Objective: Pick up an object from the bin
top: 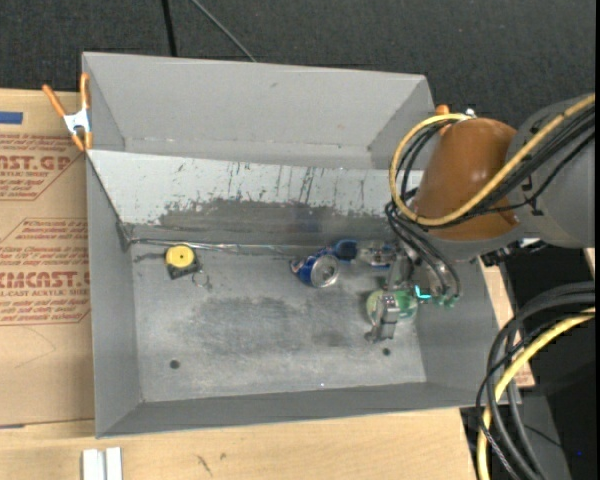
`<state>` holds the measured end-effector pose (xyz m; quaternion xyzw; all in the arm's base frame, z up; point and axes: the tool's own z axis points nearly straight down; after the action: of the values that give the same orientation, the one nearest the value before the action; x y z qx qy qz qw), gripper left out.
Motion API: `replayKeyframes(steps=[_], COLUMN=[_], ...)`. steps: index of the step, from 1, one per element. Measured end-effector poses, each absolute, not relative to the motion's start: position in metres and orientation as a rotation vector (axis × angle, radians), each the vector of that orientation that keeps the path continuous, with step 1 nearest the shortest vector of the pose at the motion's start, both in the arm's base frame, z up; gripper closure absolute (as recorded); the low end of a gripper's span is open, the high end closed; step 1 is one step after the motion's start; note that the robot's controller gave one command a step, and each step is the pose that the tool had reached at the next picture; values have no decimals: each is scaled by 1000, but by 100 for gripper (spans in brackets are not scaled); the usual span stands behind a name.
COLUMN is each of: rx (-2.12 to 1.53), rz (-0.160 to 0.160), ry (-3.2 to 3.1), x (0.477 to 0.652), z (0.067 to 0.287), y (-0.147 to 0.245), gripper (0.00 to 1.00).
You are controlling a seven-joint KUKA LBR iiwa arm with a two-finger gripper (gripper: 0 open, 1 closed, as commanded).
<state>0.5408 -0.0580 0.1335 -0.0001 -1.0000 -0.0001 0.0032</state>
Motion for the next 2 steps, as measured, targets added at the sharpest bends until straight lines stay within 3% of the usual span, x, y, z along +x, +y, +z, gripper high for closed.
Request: replayKeyframes(steps=[1, 2], rx=[591, 595], rz=[2, -1], ry=[-3084, -3086], x=[552, 554], z=[68, 69], y=[-137, -134], gripper=[0, 100])
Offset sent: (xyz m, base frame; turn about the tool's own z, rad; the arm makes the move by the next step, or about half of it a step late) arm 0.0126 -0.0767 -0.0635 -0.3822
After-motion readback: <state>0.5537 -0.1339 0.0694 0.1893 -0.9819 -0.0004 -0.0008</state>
